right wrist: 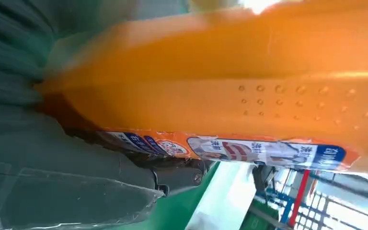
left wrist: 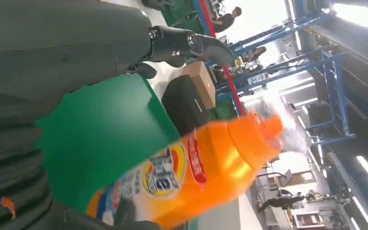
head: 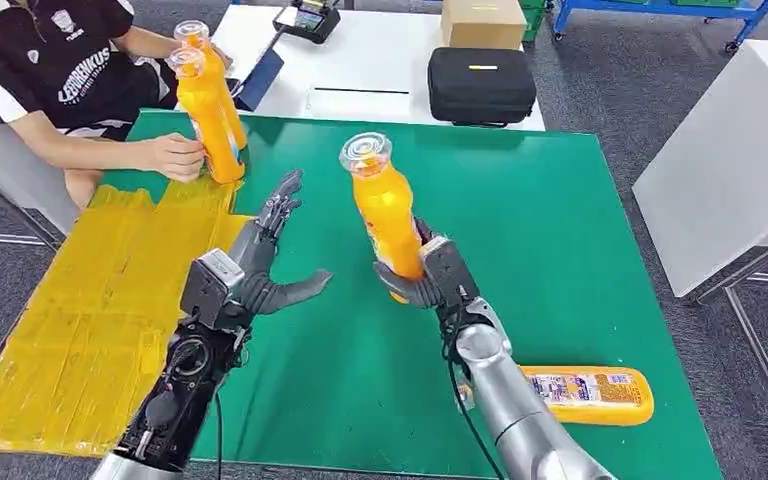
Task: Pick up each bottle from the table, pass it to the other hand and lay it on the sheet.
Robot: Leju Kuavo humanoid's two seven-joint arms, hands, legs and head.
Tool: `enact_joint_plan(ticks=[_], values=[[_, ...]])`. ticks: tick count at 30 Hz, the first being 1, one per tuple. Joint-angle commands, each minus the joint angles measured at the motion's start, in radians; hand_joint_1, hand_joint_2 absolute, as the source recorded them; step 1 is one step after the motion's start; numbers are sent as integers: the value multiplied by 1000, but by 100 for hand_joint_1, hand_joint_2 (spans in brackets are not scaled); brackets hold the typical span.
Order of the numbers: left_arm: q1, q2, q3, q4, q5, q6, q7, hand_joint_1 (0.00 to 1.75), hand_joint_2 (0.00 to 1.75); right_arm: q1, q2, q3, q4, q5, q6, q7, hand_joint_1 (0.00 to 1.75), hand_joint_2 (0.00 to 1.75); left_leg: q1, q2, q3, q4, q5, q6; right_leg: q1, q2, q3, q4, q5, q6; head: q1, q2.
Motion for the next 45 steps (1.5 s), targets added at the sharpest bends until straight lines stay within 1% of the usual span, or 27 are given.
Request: enact_joint_plan(ticks=[1, 2, 3, 4, 7, 8, 9, 11, 16, 17, 18, 19, 22, 23, 26, 29, 32, 33, 34, 35, 36, 38, 39, 40, 41, 44, 45], values=[[-57, 33, -38, 50, 2, -1, 7, 0, 175, -81, 26, 68, 123, -7, -5, 5, 175, 175, 0, 2, 6, 0, -3, -3, 1, 0, 6, 0, -3, -2, 0, 0], [-58, 35, -40, 53, 4, -1, 7, 0, 175, -82, 27, 75, 126, -8, -3, 2, 175, 175, 1, 2, 4, 0, -2, -2, 1, 0, 3, 0, -1, -2, 0, 0], [-59, 34, -41, 55, 6, 0, 6, 0, 175, -84, 29, 82, 127, -9, 1, -1, 175, 175, 1, 2, 7, 1, -4, -3, 1, 0, 7, 1, -3, -3, 0, 0], [-61, 32, -43, 57, 8, 0, 6, 0, 175, -91, 44, 98, 128, -5, 2, -1, 175, 175, 0, 2, 4, 0, -2, -2, 1, 1, 4, 0, -2, -2, 0, 0], [-76, 18, -30, 85, 69, -32, 29, 0, 175, -135, 64, 144, 173, -26, -5, 8, 175, 175, 0, 5, 7, 1, -5, -3, 1, 3, 6, 1, -3, -3, 0, 0], [-81, 17, -28, 94, 77, -36, 34, 0, 175, -139, 66, 145, 179, -33, -6, 7, 175, 175, 0, 5, 4, 1, -3, -2, 1, 3, 3, 1, -2, -2, 0, 0], [-87, 15, -26, 106, 86, -39, 40, 0, 175, -141, 67, 147, 183, -38, -6, 6, 175, 175, 0, 5, 7, 1, -4, -3, 1, 3, 5, 2, -3, -3, 0, 0], [-108, 7, -7, 163, 126, -39, 66, 0, 175, -148, 69, 164, 196, -44, -13, -3, 175, 175, 0, 1, 3, 0, -1, -2, 1, 0, 3, 0, -1, -2, 0, 0], [-124, 3, 14, 207, 167, -43, 77, 0, 175, -152, 75, 182, 196, -45, -15, -5, 175, 175, 1, 5, 10, 1, -5, -4, 2, 2, 9, 1, -4, -4, 0, 0], [-125, 1, 19, 210, 174, -40, 77, 0, 175, -152, 75, 184, 196, -45, -15, -5, 175, 175, 0, 2, 4, 0, -2, -2, 0, 1, 3, 0, -1, -2, 0, 0], [-125, -4, 29, 213, 186, -30, 78, 0, 175, -153, 74, 187, 197, -45, -14, -5, 175, 175, 1, 4, 10, 1, -5, -4, 1, 1, 9, 2, -5, -4, 0, 0], [-128, -20, 72, 225, 251, -36, 95, 0, 175, -153, 76, 193, 204, -46, -18, 1, 175, 175, 1, 5, 13, 2, -7, -5, 2, 2, 11, 2, -6, -5, 0, 0], [-152, -22, 115, 267, 350, -69, 129, 0, 175, -147, 85, 201, 227, -54, -34, 6, 175, 175, 1, 3, 11, 1, -6, -4, 2, 0, 10, 1, -5, -4, 0, 0], [-157, -22, 121, 280, 370, -78, 134, 0, 175, -144, 87, 206, 228, -55, -38, 5, 175, 175, 1, 2, 6, 0, -3, -2, 1, 1, 5, 0, -2, -2, 0, 0], [-172, -18, 132, 317, 416, -107, 143, 0, 175, -133, 91, 219, 229, -54, -43, 5, 175, 175, 1, 2, 8, 0, -3, -3, 1, 0, 7, 0, -3, -3, 1, 0], [-192, -21, 140, 359, 468, -126, 146, 0, 175, -131, 95, 239, 237, -48, -58, 15, 175, 175, 1, 1, 5, 0, -2, -2, 1, 0, 5, 0, -2, -2, 0, 0], [-193, -21, 152, 351, 494, -117, 142, 0, 175, -127, 103, 260, 257, -37, -57, 26, 175, 175, 1, 1, 6, 0, -3, -3, 1, -1, 6, 0, -3, -3, 0, 0], [-194, -20, 153, 350, 496, -117, 142, 0, 175, -125, 104, 262, 259, -36, -58, 26, 175, 175, 1, 1, 4, 0, -1, -2, 1, 0, 3, 0, -1, -2, 0, 0], [-194, -20, 153, 348, 497, -117, 143, 0, 175, -124, 105, 264, 260, -35, -60, 27, 175, 175, 1, 2, 6, 0, -3, -3, 1, 0, 6, 0, -3, -3, 0, 0], [-194, -20, 153, 348, 497, -117, 143, 0, 175, -124, 105, 264, 260, -35, -60, 27, 175, 175, 1, 1, 4, 0, -2, -2, 1, -1, 4, 0, -2, -2, 0, 0], [-187, -20, 157, 333, 510, -109, 145, 0, 175, -126, 107, 274, 270, -32, -58, 30, 175, 175, 1, 2, 7, 1, -4, -3, 2, 0, 7, 0, -3, -3, 0, 0], [-181, -20, 165, 316, 526, -102, 142, 0, 175, -122, 112, 282, 279, -29, -55, 33, 175, 175, 1, 1, 3, 0, -1, -2, 1, -1, 2, -1, -1, -2, 0, 0], [-178, -16, 162, 302, 531, -96, 143, 0, 175, -120, 115, 289, 287, -27, -53, 36, 175, 175, 1, 1, 6, 0, -3, -2, 1, -1, 5, 0, -3, -3, 0, 0], [-177, -15, 161, 300, 533, -95, 145, 0, 175, -118, 117, 292, 290, -25, -53, 37, 175, 175, 1, 1, 3, 0, -1, -2, 1, 0, 3, 0, -1, -2, 0, 0], [-178, -15, 159, 296, 533, -89, 145, 0, 175, -116, 120, 300, 295, -21, -53, 40, 175, 175, 1, 2, 7, 0, -3, -3, 1, 0, 6, 0, -3, -3, 0, 0], [-181, -15, 156, 296, 536, -84, 148, 0, 175, -115, 123, 307, 300, -19, -50, 42, 175, 175, 1, 1, 4, 0, -2, -2, 1, -1, 3, 0, -2, -2, 0, 0], [-183, -16, 153, 299, 536, -83, 149, 0, 175, -113, 126, 311, 302, -17, -50, 43, 175, 175, 2, 1, 7, 1, -4, -3, 2, -1, 7, 1, -4, -3, 0, 0]])
